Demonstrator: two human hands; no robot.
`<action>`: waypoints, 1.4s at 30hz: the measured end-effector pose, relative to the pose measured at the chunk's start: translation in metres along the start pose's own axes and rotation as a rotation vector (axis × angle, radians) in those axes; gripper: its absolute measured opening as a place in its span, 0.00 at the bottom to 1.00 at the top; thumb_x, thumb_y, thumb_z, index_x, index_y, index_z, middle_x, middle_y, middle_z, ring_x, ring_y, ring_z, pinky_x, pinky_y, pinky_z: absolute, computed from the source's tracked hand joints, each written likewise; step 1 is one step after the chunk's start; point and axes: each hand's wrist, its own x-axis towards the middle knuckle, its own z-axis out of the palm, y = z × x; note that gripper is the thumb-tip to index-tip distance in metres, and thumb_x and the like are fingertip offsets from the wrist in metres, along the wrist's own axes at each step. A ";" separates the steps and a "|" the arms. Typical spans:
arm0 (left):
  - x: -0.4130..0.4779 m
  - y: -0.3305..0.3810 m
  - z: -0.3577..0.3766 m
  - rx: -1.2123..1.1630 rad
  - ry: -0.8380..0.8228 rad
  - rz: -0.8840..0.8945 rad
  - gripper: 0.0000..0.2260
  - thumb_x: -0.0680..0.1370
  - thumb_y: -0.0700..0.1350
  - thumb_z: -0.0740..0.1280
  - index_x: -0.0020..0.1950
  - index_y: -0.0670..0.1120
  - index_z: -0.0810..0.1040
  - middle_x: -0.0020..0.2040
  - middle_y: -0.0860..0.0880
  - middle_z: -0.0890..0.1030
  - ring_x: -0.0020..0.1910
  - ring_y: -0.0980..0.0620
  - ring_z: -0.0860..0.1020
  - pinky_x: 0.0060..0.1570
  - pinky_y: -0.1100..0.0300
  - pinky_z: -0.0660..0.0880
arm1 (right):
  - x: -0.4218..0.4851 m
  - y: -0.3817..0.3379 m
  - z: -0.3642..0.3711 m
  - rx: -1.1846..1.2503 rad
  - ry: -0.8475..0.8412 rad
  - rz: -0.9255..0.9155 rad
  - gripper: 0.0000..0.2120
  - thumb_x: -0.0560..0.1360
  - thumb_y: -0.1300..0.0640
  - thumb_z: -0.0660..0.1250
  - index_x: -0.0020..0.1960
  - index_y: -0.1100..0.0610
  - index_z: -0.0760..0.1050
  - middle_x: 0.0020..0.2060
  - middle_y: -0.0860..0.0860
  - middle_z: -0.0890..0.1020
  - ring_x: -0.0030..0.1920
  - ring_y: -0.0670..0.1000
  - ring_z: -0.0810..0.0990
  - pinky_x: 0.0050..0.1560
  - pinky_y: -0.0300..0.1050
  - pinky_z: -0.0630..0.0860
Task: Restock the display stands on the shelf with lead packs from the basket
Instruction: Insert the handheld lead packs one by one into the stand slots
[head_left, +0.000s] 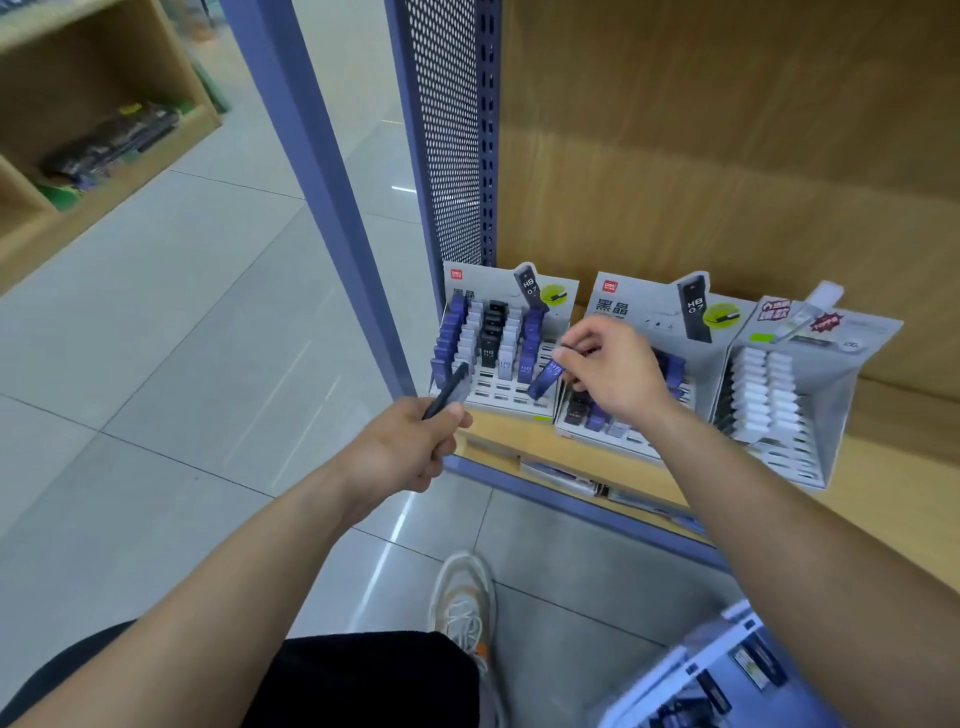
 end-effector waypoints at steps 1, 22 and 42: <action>0.002 0.000 0.001 -0.001 -0.004 -0.001 0.14 0.86 0.48 0.59 0.60 0.38 0.76 0.29 0.54 0.68 0.25 0.55 0.62 0.25 0.64 0.60 | 0.006 0.002 0.004 -0.042 0.010 -0.022 0.04 0.77 0.55 0.72 0.44 0.51 0.77 0.38 0.49 0.82 0.37 0.52 0.83 0.42 0.51 0.82; 0.019 0.006 -0.004 -0.192 0.054 0.083 0.08 0.86 0.45 0.59 0.59 0.44 0.76 0.41 0.48 0.84 0.30 0.51 0.73 0.31 0.61 0.72 | 0.021 0.014 0.035 -0.301 -0.169 -0.151 0.03 0.74 0.55 0.75 0.46 0.53 0.82 0.38 0.44 0.82 0.38 0.40 0.80 0.37 0.30 0.71; 0.018 0.040 0.026 -0.130 -0.019 0.292 0.09 0.86 0.45 0.59 0.62 0.47 0.77 0.42 0.50 0.85 0.31 0.52 0.74 0.32 0.60 0.72 | -0.034 -0.060 -0.007 0.465 -0.002 -0.066 0.03 0.80 0.56 0.68 0.52 0.52 0.79 0.40 0.52 0.82 0.36 0.49 0.81 0.35 0.44 0.79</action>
